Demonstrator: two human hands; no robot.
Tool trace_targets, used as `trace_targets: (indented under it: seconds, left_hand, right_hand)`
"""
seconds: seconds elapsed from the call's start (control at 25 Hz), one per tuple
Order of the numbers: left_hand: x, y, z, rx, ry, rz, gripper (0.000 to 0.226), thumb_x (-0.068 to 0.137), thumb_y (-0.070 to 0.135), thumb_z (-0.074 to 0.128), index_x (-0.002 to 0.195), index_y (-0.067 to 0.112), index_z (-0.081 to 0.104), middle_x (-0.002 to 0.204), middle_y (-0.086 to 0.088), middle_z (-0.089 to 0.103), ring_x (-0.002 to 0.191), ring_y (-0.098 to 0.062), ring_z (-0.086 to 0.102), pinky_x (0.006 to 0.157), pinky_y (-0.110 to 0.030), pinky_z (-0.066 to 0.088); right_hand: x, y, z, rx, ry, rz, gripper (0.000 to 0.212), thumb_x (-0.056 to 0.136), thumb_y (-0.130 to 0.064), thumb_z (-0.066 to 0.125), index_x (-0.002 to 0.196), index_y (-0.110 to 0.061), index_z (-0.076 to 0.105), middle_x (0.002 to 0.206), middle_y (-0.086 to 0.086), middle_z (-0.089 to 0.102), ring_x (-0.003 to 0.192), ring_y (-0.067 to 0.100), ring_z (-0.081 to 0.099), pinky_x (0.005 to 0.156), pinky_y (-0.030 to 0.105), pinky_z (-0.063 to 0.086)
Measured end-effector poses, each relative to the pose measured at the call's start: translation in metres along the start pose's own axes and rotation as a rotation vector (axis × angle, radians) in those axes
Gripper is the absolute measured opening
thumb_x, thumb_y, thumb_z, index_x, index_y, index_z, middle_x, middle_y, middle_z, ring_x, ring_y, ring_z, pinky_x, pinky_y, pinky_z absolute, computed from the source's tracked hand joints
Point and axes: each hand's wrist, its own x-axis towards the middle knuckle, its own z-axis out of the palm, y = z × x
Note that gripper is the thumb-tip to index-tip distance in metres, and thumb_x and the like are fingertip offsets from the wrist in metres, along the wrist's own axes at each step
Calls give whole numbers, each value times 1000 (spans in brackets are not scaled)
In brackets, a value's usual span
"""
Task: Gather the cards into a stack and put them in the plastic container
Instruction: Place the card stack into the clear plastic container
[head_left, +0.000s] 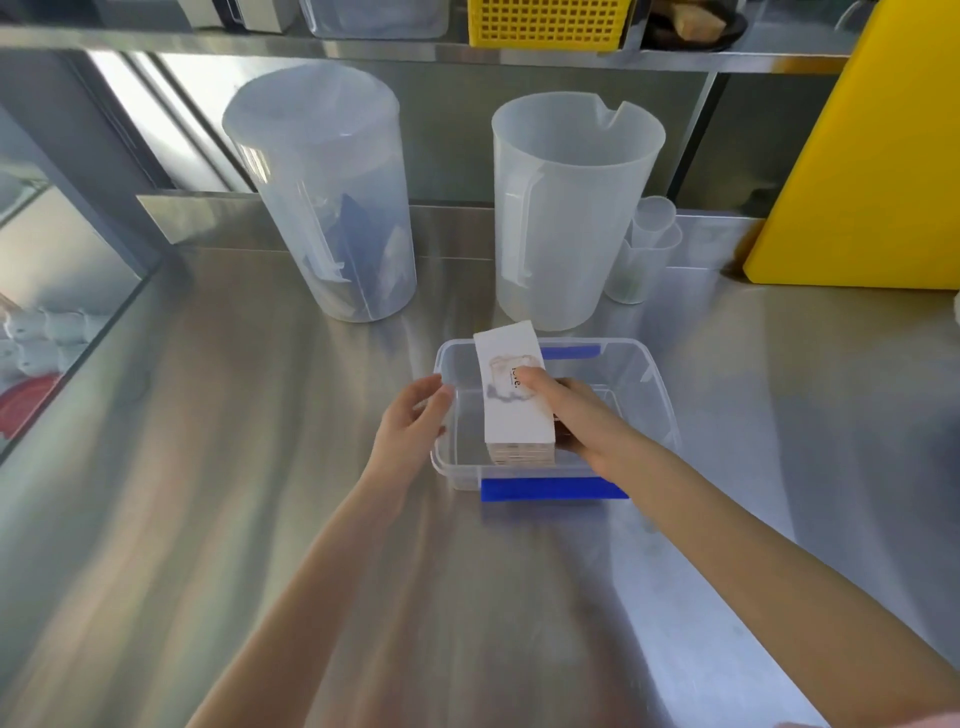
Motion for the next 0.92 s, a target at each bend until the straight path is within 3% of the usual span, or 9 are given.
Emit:
trace_targets:
  seconds: [0.12, 0.2, 0.32, 0.4, 0.48, 0.6, 0.72, 0.84, 0.92]
  left_hand:
    - [16, -6, -7, 60, 88, -35, 38, 90, 20, 47, 127, 14, 48, 116, 1, 55, 100, -12, 51, 87, -25, 37]
    - [24, -12, -5, 88, 81, -68, 42, 90, 19, 47, 132, 14, 43, 121, 1, 52, 106, -13, 50, 87, -24, 35]
    - [30, -23, 0, 86, 78, -66, 42, 91, 14, 45, 132, 11, 43, 127, -3, 55, 101, -14, 53, 84, -22, 43]
    - [33, -32, 1, 58, 57, -44, 39, 91, 11, 44, 129, 10, 48, 124, -7, 60, 87, -8, 61, 69, -10, 50]
    - [34, -37, 1, 37, 44, -33, 36, 91, 10, 44, 127, 11, 51, 113, -3, 63, 71, 8, 64, 59, -2, 49]
    - [34, -39, 1, -1, 43, -20, 35, 92, 11, 44, 126, 11, 50, 110, 1, 60, 67, 16, 62, 61, 0, 48]
    - [33, -40, 1, 12, 40, -16, 36, 92, 13, 44, 128, 11, 48, 113, -2, 61, 79, 4, 60, 66, -6, 50]
    - [35, -42, -1, 45, 35, -4, 36, 93, 14, 43, 128, 15, 48, 115, -5, 62, 85, -8, 61, 70, -11, 51]
    - [35, -43, -1, 46, 30, -4, 36, 93, 14, 43, 129, 15, 47, 117, -5, 62, 93, -14, 61, 72, -14, 51]
  right_hand:
    - [25, -8, 4, -18, 28, 53, 58, 81, -49, 54, 120, -6, 50, 112, 11, 65, 92, 21, 61, 76, 31, 51]
    - [39, -9, 10, -45, 28, 105, 59, 81, -48, 55, 121, -5, 50, 114, 12, 64, 91, 22, 61, 79, 33, 50]
    - [49, -2, 22, -87, -18, 178, 56, 82, -45, 57, 120, -5, 50, 110, 12, 63, 76, 15, 58, 63, 26, 48]
    - [52, 6, 28, -125, -52, 206, 41, 84, -42, 55, 107, -8, 54, 94, 8, 64, 68, 12, 55, 57, 24, 44]
    - [54, 11, 33, -166, -78, 230, 24, 87, -38, 50, 81, -15, 54, 76, 3, 57, 64, 13, 53, 56, 24, 43]
    - [55, 9, 33, -209, -94, 237, 24, 88, -35, 47, 72, -18, 51, 71, 1, 55, 64, 14, 52, 60, 27, 44]
    - [55, 10, 34, -246, -125, 220, 21, 89, -30, 44, 94, -12, 53, 78, 3, 59, 71, 16, 55, 67, 29, 47]
    - [56, 13, 43, -323, -133, 179, 34, 89, -30, 41, 113, -9, 53, 109, 14, 62, 98, 26, 58, 92, 37, 49]
    - [54, 12, 44, -377, -127, 162, 42, 89, -33, 42, 120, -7, 50, 114, 13, 59, 105, 27, 56, 98, 38, 46]
